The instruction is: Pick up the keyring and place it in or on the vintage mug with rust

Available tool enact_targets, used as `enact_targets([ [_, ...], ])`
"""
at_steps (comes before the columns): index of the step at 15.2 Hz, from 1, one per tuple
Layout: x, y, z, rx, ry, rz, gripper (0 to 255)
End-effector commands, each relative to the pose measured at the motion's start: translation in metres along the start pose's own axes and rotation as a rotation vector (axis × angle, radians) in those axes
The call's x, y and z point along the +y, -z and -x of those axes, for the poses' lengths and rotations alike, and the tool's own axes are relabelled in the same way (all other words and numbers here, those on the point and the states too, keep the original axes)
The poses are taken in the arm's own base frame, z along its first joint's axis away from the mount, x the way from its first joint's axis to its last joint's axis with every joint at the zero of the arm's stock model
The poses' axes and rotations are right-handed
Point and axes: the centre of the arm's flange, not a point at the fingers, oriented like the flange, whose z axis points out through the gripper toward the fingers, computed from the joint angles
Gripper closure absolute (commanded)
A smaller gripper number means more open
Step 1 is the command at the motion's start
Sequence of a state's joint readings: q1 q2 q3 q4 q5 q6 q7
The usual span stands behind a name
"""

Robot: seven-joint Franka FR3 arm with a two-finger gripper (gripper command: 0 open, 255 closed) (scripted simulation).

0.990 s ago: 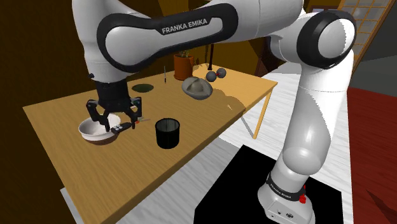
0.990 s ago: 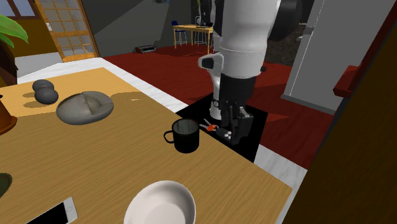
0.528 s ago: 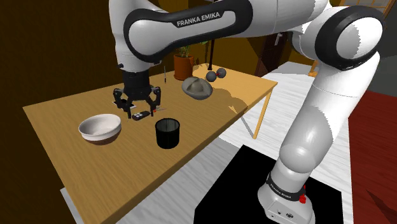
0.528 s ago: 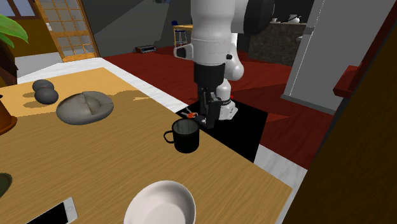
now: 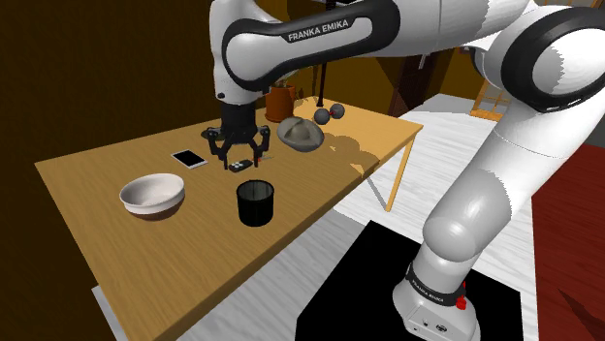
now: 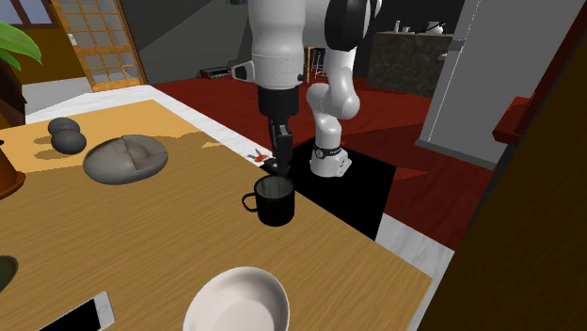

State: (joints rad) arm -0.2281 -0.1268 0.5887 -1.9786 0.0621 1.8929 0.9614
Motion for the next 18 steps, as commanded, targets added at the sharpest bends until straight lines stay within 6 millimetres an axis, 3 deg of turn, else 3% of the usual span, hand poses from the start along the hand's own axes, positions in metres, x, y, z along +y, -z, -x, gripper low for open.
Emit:
enact_targets([
  [1,0.001,-0.01,-0.001,0.0,0.001,0.0,255],
  [13,0.002,-0.073,0.001,0.0,0.001,0.0,255],
  [18,0.002,-0.073,0.001,0.0,0.001,0.0,255],
])
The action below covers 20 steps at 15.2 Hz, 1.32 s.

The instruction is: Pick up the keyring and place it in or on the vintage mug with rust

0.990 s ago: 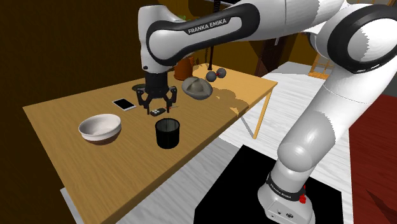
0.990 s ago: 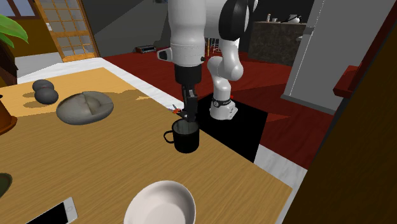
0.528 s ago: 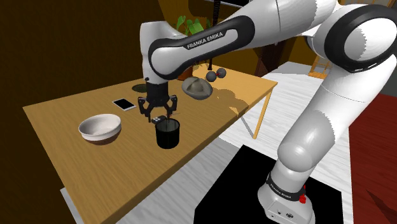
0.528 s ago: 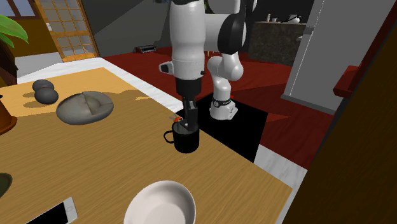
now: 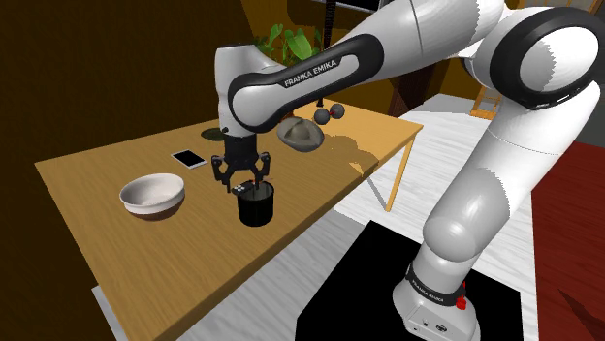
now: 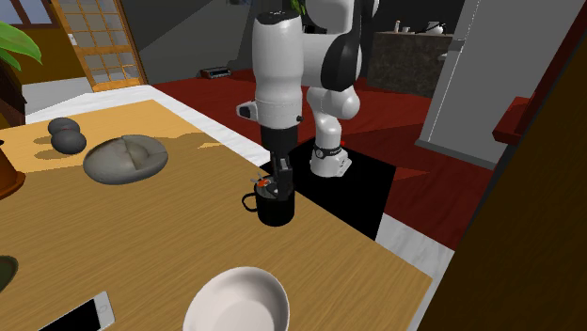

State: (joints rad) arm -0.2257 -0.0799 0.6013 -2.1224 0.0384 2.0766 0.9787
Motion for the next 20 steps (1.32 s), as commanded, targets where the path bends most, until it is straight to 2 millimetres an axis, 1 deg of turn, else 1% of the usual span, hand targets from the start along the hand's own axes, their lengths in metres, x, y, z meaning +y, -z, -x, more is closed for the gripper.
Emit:
enact_targets([
  [1,0.0,0.0,0.0,0.0,0.0,0.0,255],
  [2,0.0,0.0,0.0,0.0,0.0,0.0,255],
  [3,0.0,0.0,0.0,0.0,0.0,0.0,0],
  [8,0.0,0.0,0.0,0.0,0.0,0.0,0],
  [11,0.0,0.039,0.0,0.0,0.0,0.0,0],
  [12,0.0,0.05,0.0,0.0,0.0,0.0,0],
  [20,0.0,0.05,0.0,0.0,0.0,0.0,0],
])
